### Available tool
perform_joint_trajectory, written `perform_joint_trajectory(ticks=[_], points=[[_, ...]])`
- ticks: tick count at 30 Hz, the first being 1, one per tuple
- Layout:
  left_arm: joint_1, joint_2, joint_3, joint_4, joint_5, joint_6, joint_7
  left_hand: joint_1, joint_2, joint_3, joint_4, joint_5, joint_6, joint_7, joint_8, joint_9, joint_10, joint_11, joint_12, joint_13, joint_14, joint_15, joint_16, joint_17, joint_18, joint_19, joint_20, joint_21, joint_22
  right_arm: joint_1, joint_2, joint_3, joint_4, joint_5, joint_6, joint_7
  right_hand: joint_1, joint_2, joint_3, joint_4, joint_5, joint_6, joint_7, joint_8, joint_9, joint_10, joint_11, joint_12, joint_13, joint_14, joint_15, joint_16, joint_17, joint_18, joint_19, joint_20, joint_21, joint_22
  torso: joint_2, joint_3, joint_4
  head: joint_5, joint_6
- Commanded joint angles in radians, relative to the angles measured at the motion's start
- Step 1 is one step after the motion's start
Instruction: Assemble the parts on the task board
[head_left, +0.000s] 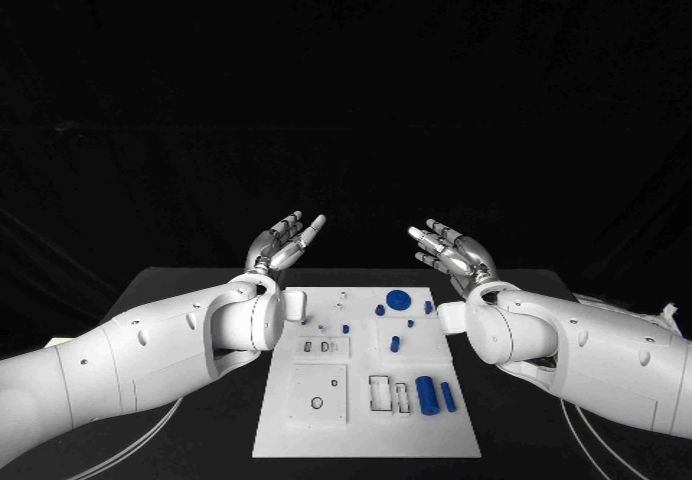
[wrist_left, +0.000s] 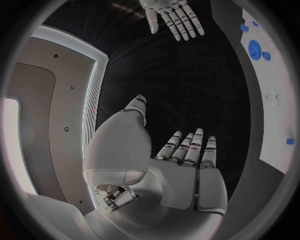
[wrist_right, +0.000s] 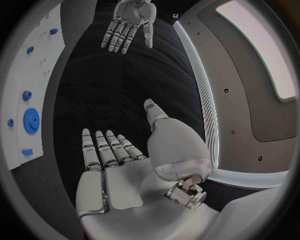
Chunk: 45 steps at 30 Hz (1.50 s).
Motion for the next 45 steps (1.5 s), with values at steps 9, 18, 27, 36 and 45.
perform_joint_trajectory(ticks=[9, 18, 27, 36, 45], points=[[0.004, -0.025, 0.000, 0.007, 0.041, 0.107, 0.016, 0.069, 0.012, 0.019, 0.011, 0.007, 0.052, 0.123, 0.012, 0.006, 0.053, 0.023, 0.007, 0.006, 0.090, 0.019, 0.019, 0.011, 0.014, 0.034, 0.022, 0.019, 0.009, 0.014, -0.007, 0.005, -0.059, -0.269, 0.145, -0.040, 0.211, 0.009, 0.056, -0.167, -0.008, 0.395, 0.126, 0.053, 0.031, 0.523, 0.014, 0.061, 0.031, 0.554, -0.006, 0.064, 0.033, 0.094, 0.413, 0.007, 0.109, 0.044, 0.001, -0.0004, -0.0004, 0.001, -0.011], [0.005, -0.089, 0.000, 0.068, 0.041, 0.120, 0.012, 0.146, 0.084, 0.042, -0.037, -0.003, 0.583, 0.111, 0.135, 0.059, 0.675, -0.006, 0.160, 0.059, 0.616, -0.030, 0.190, 0.077, 0.049, 0.593, 0.011, 0.247, 0.112, 0.025, -0.014, 0.009, -0.085, -0.515, 0.072, -0.057, 0.208, 0.001, 0.110, -0.222, 0.004, 0.688, 0.086, 0.061, 0.037, 0.720, -0.038, 0.051, 0.028, 0.789, -0.073, 0.082, 0.032, 0.116, 0.598, -0.037, 0.169, 0.042, 0.019, -0.0022, -0.0006, -0.007, -0.006], [0.012, -0.187, 0.002, 0.194, 0.000, 0.201, -0.003, 0.180, 0.099, 0.037, -0.079, -0.002, 0.685, 0.072, 0.129, 0.042, 0.804, -0.053, 0.158, 0.047, 0.799, -0.087, 0.225, 0.120, 0.053, 0.756, -0.042, 0.302, 0.119, 0.060, -0.032, 0.019, -0.089, -0.764, 0.104, -0.141, 0.212, -0.043, 0.181, -0.226, -0.006, 0.775, 0.054, 0.053, 0.041, 0.865, -0.087, 0.053, 0.035, 0.983, -0.143, 0.110, 0.051, 0.115, 0.795, -0.120, 0.252, 0.060, 0.073, -0.0072, 0.0123, -0.027, 0.007], [0.025, -0.266, 0.011, 0.299, -0.047, 0.268, -0.020, 0.173, 0.097, 0.012, -0.088, -0.003, 0.710, 0.063, 0.102, 0.035, 0.835, -0.065, 0.122, 0.040, 0.854, -0.106, 0.211, 0.156, 0.051, 0.876, -0.068, 0.352, 0.131, 0.105, -0.042, 0.033, -0.093, -1.179, 0.201, -0.315, 0.209, -0.094, 0.166, -0.220, -0.008, 0.843, 0.009, 0.051, 0.044, 0.973, -0.147, 0.045, 0.040, 1.221, -0.227, 0.303, 0.168, 0.112, 1.019, -0.215, 0.439, 0.148, 0.140, -0.0107, 0.0341, -0.056, 0.036], [0.040, -0.332, 0.016, 0.418, 0.008, 0.271, -0.030, 0.167, 0.098, -0.008, -0.094, -0.003, 0.715, 0.061, 0.082, 0.035, 0.841, -0.067, 0.098, 0.039, 0.885, -0.116, 0.222, 0.189, 0.050, 0.939, -0.084, 0.402, 0.151, 0.144, -0.032, 0.036, -0.075, -1.494, 0.325, -0.433, 0.150, -0.119, 0.198, -0.203, -0.025, 0.828, 0.001, 0.042, 0.043, 0.933, -0.144, 0.039, 0.046, 1.230, -0.232, 1.123, 0.867, 0.035, 1.169, -0.227, 1.025, 0.770, 0.195, -0.0164, 0.0546, -0.084, 0.055]])
